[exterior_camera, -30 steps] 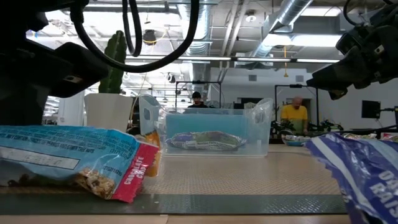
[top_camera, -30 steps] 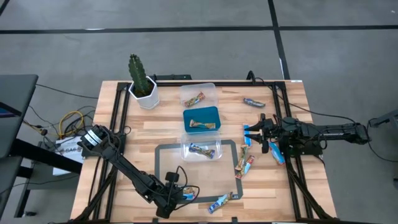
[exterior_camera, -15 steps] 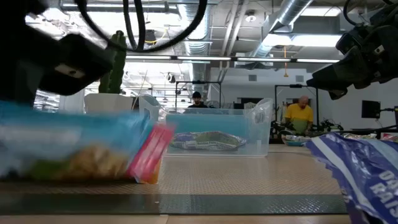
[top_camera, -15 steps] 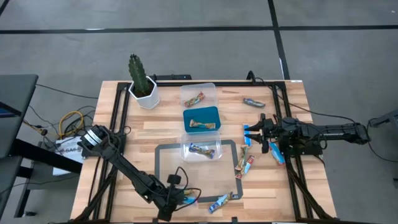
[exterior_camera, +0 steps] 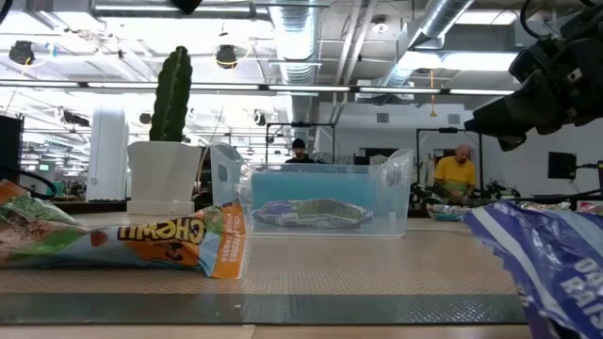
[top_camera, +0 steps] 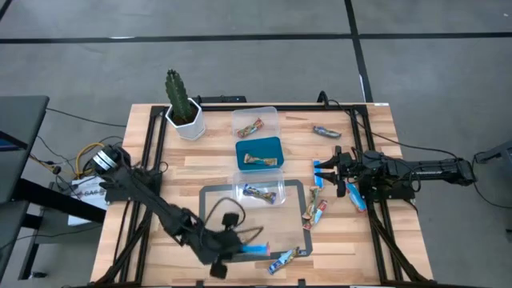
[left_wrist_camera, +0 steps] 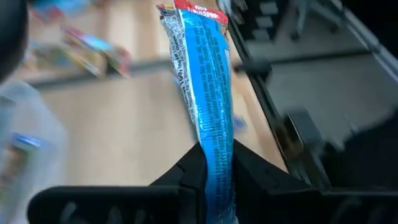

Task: Pick and place Granola Bars by type
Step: Put the red granola bar into the top transparent bin

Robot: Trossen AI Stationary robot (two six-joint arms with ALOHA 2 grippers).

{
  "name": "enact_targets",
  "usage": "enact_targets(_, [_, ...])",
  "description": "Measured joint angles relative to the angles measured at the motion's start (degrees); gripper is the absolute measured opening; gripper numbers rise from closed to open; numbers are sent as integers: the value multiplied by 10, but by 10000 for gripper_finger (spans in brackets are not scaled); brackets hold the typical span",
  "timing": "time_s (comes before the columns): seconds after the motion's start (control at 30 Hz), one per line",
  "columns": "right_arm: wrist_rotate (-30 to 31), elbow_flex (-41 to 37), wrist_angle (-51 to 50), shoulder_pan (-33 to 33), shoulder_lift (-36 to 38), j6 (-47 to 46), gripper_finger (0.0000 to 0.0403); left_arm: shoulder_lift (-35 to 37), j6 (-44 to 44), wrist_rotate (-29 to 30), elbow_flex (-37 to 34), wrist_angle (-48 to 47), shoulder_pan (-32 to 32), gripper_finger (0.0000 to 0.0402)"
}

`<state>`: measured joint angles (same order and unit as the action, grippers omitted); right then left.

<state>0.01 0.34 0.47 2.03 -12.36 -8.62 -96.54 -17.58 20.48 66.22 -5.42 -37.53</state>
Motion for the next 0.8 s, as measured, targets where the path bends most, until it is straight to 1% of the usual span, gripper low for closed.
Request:
enact_targets(0.1, [0, 0, 0, 0, 0, 0, 134, 37, 30, 14, 0, 10, 26, 46])
enact_targets(0.2, [0, 0, 0, 0, 0, 0, 134, 75, 76, 13, 0, 31, 58, 46])
enact_targets(0.3, [0, 0, 0, 0, 0, 0, 133, 113, 107, 8, 0, 43, 99, 46])
enact_targets(0.43, [0, 0, 0, 0, 0, 0, 133, 160, 119, -6, 0, 39, 166, 46])
enact_targets(0.53, [0, 0, 0, 0, 0, 0, 134, 190, 120, -41, 0, 35, 225, 46])
enact_targets(0.67, [0, 0, 0, 0, 0, 0, 133, 226, 127, -117, 0, 23, 305, 46])
enact_targets(0.8, [0, 0, 0, 0, 0, 0, 134, 245, 138, -179, 0, -13, 380, 46])
